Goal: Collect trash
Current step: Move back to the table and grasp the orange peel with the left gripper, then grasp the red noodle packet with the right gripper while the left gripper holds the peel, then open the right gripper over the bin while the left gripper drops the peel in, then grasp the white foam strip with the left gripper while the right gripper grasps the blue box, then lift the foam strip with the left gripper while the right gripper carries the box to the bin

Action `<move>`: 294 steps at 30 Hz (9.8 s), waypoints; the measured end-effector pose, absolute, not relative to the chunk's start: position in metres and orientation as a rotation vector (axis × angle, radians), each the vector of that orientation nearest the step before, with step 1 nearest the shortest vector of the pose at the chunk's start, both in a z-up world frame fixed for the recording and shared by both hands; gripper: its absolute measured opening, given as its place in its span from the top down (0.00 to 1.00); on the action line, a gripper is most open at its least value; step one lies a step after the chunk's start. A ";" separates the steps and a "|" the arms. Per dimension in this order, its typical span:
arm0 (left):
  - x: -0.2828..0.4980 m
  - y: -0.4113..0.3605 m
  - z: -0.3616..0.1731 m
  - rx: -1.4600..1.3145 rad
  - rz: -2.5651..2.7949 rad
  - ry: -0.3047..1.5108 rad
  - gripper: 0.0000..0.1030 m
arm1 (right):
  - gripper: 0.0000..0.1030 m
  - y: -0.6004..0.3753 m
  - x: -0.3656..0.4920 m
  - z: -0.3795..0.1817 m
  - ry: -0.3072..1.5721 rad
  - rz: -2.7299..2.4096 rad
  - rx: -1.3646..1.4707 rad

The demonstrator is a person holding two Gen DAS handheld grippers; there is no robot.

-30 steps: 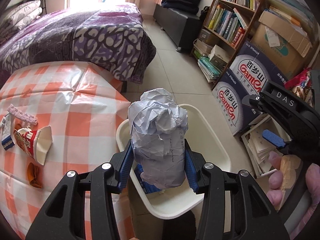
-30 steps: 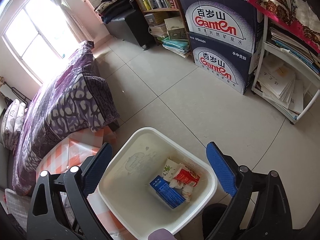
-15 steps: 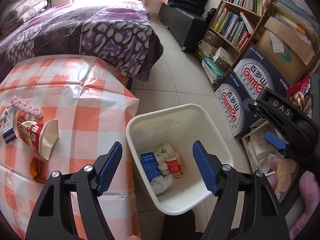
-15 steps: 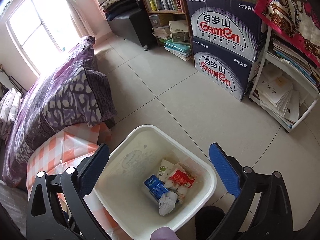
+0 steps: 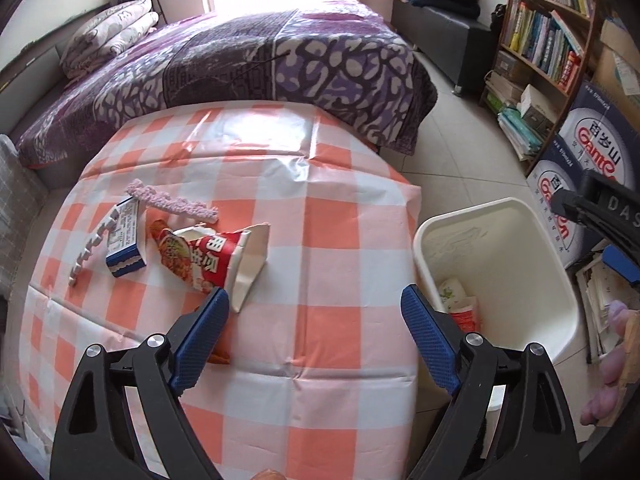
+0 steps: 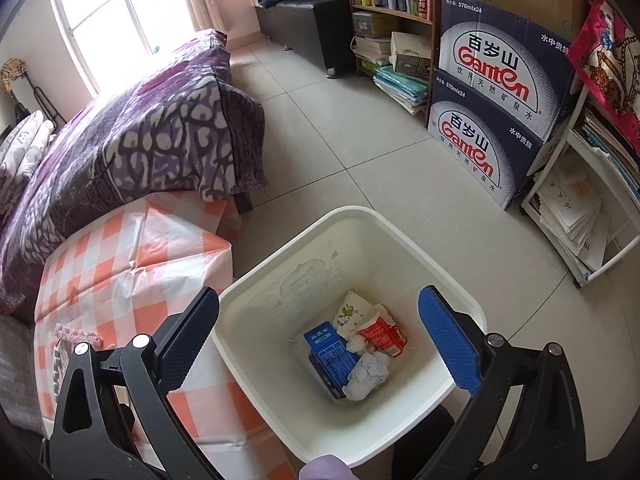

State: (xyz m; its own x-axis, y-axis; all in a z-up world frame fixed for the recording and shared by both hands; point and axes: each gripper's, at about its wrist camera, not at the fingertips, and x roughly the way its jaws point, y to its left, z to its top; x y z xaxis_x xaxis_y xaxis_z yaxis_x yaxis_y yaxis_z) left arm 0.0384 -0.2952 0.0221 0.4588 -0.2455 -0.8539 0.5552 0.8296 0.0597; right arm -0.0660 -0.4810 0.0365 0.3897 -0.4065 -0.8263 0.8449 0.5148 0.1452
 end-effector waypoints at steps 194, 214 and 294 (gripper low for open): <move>0.011 -0.394 0.054 0.167 -0.971 1.160 0.46 | 0.13 -0.566 -0.144 0.048 0.620 -0.962 0.937; 0.091 -0.295 0.002 0.451 -0.560 1.137 0.38 | 0.12 -0.498 -0.050 0.027 0.818 -0.807 0.811; 0.242 0.005 0.108 -0.048 -0.129 0.899 0.90 | 0.48 -0.172 0.175 0.051 0.824 -0.059 0.147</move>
